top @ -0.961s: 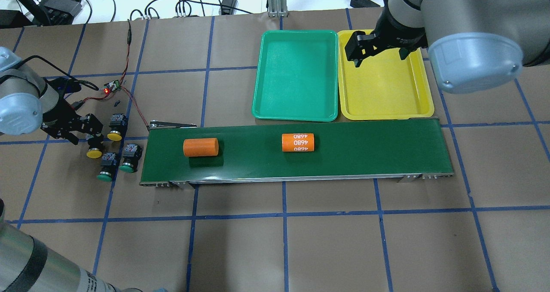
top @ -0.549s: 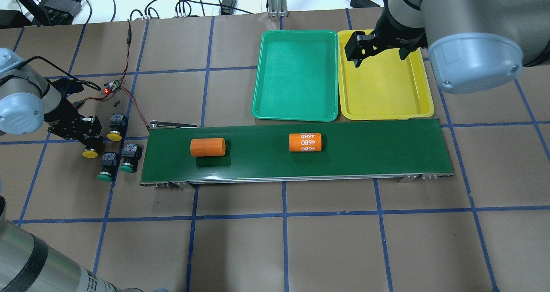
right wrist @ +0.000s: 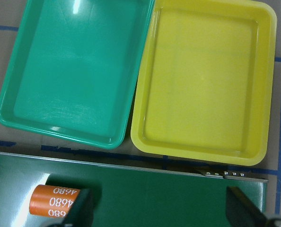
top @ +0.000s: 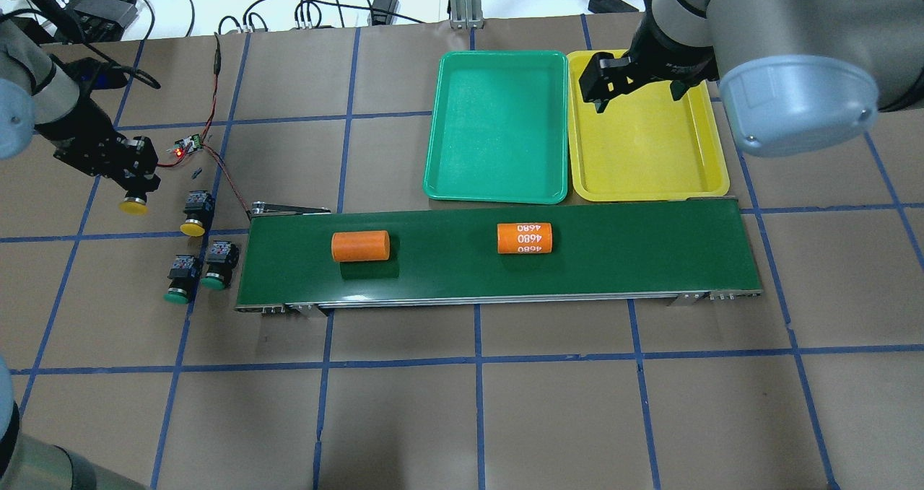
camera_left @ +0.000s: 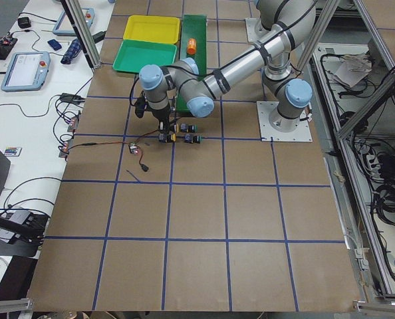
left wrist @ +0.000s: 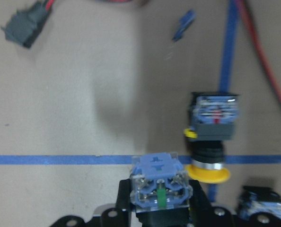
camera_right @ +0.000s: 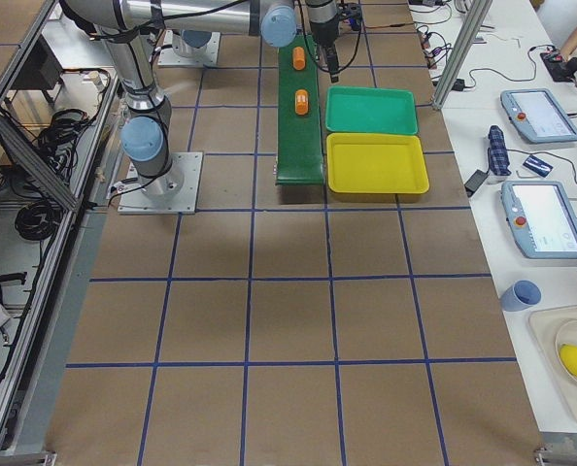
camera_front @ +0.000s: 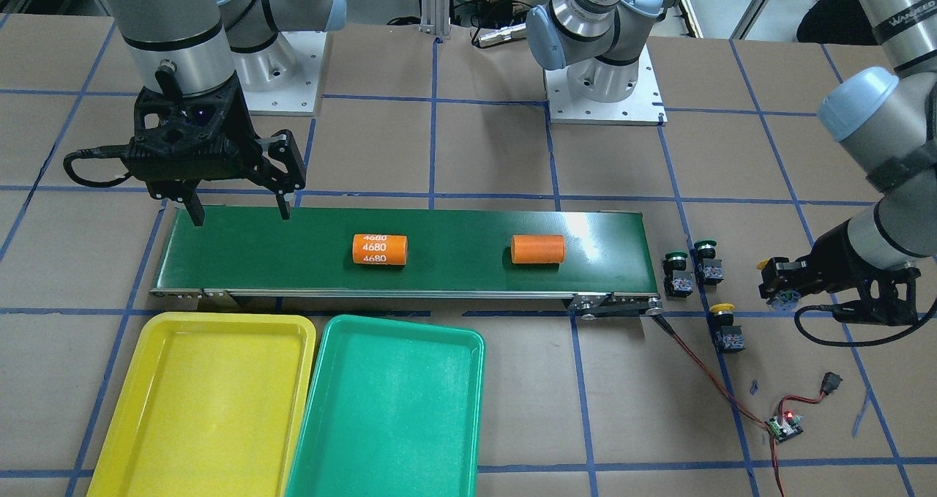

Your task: Sort buttons by color to trays

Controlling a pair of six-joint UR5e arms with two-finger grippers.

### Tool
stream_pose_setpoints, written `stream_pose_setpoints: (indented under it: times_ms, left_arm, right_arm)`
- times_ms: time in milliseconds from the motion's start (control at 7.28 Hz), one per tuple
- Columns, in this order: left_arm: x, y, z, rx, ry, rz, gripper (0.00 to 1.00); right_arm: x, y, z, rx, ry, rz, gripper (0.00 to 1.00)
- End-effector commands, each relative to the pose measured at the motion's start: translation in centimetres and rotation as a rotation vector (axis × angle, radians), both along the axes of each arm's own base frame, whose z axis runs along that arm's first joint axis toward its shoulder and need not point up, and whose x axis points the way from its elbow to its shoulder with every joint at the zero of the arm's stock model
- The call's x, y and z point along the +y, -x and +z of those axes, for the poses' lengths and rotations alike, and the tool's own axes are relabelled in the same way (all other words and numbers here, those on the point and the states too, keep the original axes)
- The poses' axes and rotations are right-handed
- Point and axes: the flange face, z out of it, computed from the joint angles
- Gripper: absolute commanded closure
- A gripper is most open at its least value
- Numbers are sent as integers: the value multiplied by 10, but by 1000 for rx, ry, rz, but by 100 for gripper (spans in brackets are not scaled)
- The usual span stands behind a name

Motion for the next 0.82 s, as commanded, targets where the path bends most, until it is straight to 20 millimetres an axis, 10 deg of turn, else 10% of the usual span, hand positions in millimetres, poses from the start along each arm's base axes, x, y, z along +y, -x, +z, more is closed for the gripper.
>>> stream_pose_setpoints:
  times_ms: [0, 275, 686]
  left_arm:
    - [2, 87, 35, 5, -20, -67, 100]
    - [20, 145, -5, 18, -83, -141, 100]
    - [41, 159, -50, 68, -109, -146, 100]
  right_arm:
    - [0, 0, 0, -1, 0, -1, 0]
    - [0, 0, 0, -1, 0, -1, 0]
    - [-3, -1, -3, -1, 4, 2, 0]
